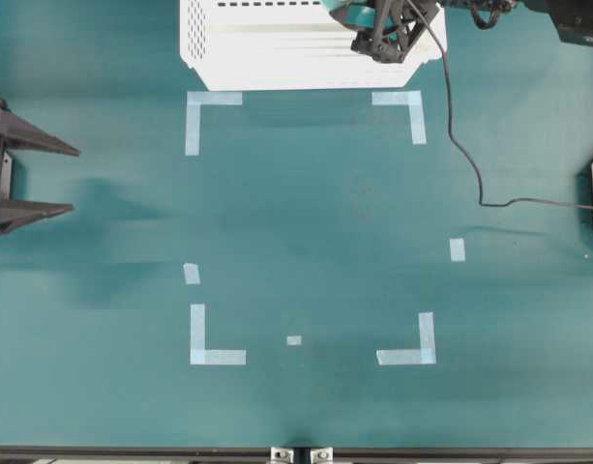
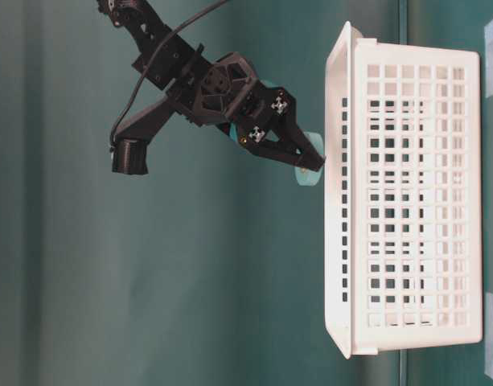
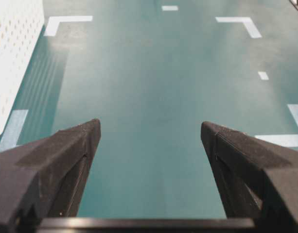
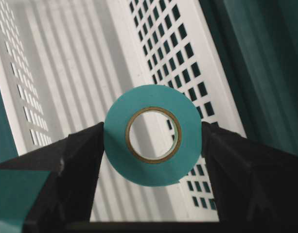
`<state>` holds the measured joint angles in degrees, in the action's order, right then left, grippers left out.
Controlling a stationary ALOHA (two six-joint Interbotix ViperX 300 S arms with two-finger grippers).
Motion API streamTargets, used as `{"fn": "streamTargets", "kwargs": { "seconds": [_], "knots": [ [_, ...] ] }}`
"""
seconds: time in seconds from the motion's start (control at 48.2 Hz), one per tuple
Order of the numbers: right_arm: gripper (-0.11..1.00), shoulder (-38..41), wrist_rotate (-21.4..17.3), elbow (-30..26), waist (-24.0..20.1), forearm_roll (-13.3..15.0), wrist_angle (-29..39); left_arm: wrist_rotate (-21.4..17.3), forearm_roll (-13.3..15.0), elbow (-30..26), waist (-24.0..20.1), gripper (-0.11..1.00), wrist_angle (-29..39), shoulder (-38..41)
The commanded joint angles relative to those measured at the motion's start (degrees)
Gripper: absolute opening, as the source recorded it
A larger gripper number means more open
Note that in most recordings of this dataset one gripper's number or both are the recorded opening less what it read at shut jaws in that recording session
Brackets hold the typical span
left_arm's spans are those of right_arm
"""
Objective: Put the tape into the white basket.
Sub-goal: 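Open the right gripper to drop the tape into the basket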
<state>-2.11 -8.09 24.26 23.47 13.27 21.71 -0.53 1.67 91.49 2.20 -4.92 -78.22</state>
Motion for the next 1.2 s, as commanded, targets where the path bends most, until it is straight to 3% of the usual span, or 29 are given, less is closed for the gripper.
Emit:
{"fn": "streamTargets", "kwargs": {
  "seconds": [0.0, 0.062, 0.124, 0.228, 0.58, 1.181],
  "knots": [
    [0.82, -0.97, -0.18, -0.44, -0.53, -0.09, -0.53, 0.09, -0.18, -0.62, 0.18, 0.39, -0.62, 0.79],
    [0.95, -1.14, -0.18, -0.44, -0.53, -0.09, -0.53, 0.09, -0.09, -0.62, 0.18, 0.39, -0.62, 0.79],
    [0.99, -1.49, -0.18, -0.35, -0.53, -0.09, -0.53, 0.0, -0.09, -0.7, 0.09, 0.39, -0.62, 0.79],
    [0.95, -2.29, -0.18, -0.18, -0.53, -0.09, -0.53, -0.44, -0.09, -0.7, -0.53, 0.39, -0.35, 0.7],
    [0.95, -5.19, -0.26, 1.67, -2.02, -0.26, -2.55, -0.26, -0.18, -0.88, -2.72, 0.39, 3.78, -1.14],
    [0.95, -9.93, -3.69, 12.48, -16.17, -0.44, -13.45, -0.26, -0.09, -0.7, -2.72, 0.39, 5.01, -3.34]
  ]
}}
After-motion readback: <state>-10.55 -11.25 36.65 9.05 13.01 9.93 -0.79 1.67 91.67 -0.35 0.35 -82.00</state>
